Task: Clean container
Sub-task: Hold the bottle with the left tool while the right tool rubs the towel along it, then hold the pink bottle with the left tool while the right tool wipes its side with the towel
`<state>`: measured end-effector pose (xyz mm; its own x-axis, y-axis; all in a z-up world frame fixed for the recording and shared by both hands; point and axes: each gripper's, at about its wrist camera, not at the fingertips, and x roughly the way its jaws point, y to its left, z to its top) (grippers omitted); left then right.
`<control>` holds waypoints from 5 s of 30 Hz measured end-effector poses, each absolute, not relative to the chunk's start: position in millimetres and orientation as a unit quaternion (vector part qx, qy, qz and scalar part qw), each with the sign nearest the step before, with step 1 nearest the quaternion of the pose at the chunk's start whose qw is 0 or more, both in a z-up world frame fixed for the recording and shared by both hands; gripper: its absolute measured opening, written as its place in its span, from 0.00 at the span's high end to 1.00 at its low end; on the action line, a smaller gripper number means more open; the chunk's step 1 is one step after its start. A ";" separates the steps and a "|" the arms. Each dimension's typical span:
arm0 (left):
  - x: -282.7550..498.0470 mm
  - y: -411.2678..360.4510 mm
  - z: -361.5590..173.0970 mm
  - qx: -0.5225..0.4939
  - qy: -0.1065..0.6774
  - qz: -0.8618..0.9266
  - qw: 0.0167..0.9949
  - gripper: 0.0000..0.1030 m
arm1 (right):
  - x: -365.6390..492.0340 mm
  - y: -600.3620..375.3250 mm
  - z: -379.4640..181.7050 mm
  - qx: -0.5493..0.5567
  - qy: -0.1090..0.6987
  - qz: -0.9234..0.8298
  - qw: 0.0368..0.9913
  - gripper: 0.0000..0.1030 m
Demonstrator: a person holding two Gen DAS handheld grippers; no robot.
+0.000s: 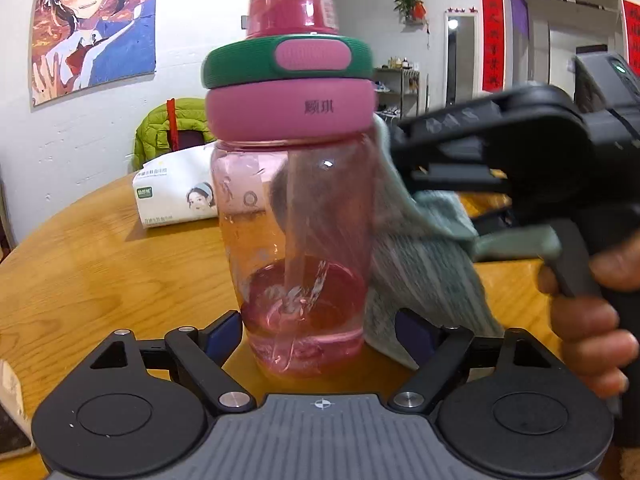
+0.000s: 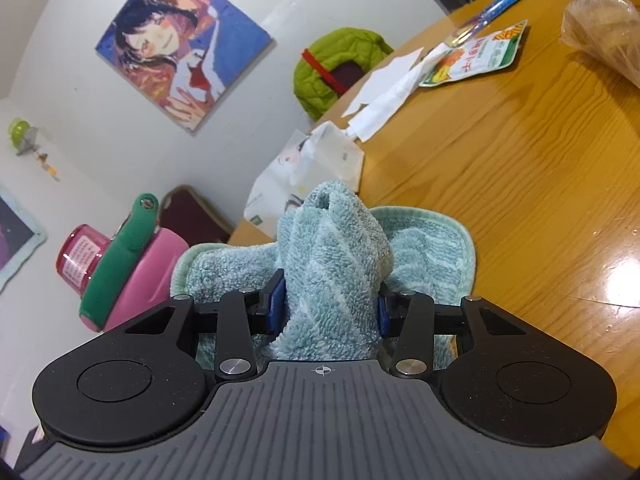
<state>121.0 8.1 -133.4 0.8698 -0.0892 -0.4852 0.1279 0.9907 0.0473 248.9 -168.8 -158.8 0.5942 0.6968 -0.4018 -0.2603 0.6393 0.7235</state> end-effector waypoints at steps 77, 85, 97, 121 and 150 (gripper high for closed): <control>103.3 15.3 -126.0 0.047 0.205 -0.049 0.976 0.25 | 261.2 -161.7 -163.0 0.309 0.351 0.287 0.836 0.55; 130.1 42.3 -123.4 0.026 0.204 -0.083 0.975 0.32 | 261.1 -161.1 -161.7 0.298 0.351 0.288 0.840 0.54; 125.1 28.6 -127.8 0.039 0.197 -0.081 0.976 0.32 | 243.0 -189.8 -150.7 0.394 0.302 0.344 0.797 0.52; 116.2 19.7 -126.9 0.040 0.195 -0.099 0.975 0.32 | 249.3 -179.4 -160.6 0.353 0.348 0.301 0.814 0.56; 92.7 5.1 -124.3 0.058 0.186 -0.071 0.978 0.28 | 252.1 -171.5 -152.6 0.336 0.328 0.302 0.830 0.54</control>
<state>92.7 5.1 -124.3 0.9210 -0.1177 -0.3713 0.1611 0.9830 0.0880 252.1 -171.5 -152.6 0.6029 0.7210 -0.3415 -0.2797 0.5919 0.7559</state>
